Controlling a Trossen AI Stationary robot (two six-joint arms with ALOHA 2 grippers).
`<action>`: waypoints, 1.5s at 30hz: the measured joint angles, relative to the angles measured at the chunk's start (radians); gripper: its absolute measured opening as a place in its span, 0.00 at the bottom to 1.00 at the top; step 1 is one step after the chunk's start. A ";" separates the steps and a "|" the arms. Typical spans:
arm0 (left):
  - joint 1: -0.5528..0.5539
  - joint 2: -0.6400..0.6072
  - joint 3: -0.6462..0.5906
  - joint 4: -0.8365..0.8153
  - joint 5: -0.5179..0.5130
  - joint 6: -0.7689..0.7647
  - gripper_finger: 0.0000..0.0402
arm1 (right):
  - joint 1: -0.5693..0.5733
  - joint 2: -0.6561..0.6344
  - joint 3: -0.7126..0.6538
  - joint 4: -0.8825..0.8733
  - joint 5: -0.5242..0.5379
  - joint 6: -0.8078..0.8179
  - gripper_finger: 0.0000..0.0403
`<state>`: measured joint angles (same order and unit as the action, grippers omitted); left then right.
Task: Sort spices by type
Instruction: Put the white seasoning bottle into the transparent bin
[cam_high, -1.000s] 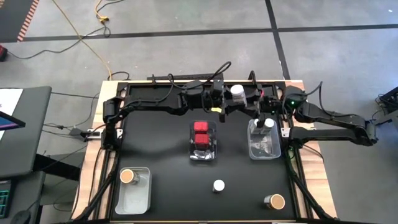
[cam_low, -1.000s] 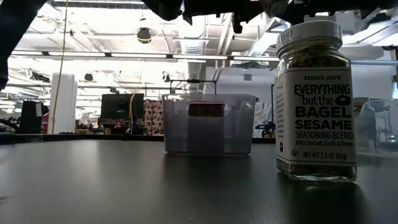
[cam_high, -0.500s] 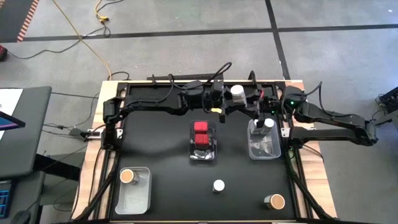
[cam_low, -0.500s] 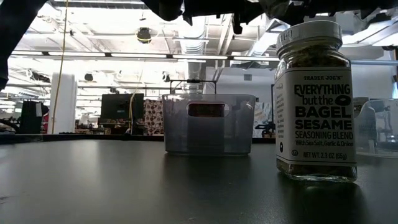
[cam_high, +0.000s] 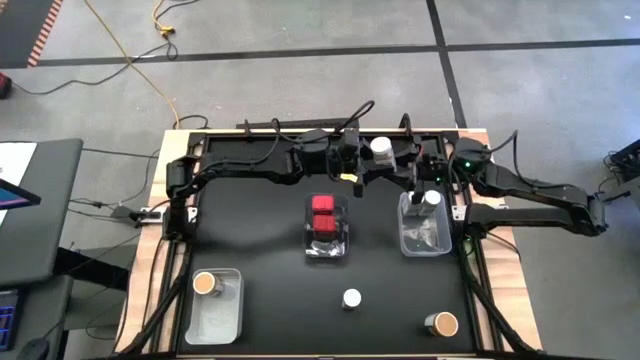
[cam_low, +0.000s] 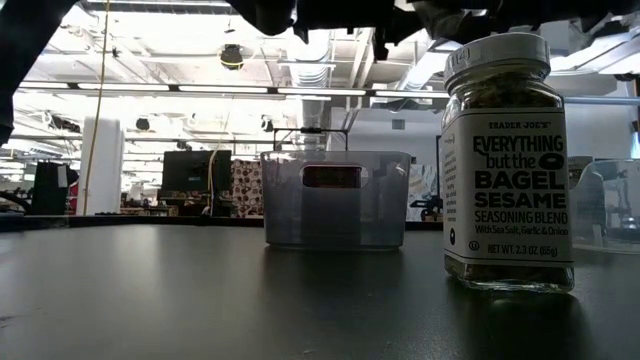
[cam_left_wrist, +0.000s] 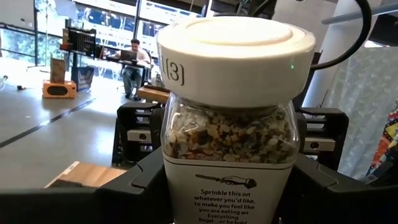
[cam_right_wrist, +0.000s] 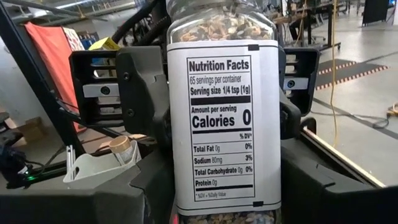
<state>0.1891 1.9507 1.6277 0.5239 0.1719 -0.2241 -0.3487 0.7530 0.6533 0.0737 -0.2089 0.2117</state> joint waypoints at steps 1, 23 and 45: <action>0.003 0.001 0.000 -0.002 0.000 -0.001 0.51 | 0.000 0.000 0.000 -0.011 0.000 0.001 0.61; 0.061 -0.024 0.000 -0.089 0.009 -0.002 0.51 | -0.001 -0.003 0.000 -0.170 0.009 0.046 0.93; 0.107 -0.101 0.001 -0.668 0.116 0.336 0.50 | -0.028 0.304 0.539 -0.677 0.050 -0.246 0.84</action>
<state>0.2965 1.8500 1.6291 -0.1439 0.2874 0.1118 -0.3768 1.0573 1.1927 -0.6033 -0.1589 -0.0344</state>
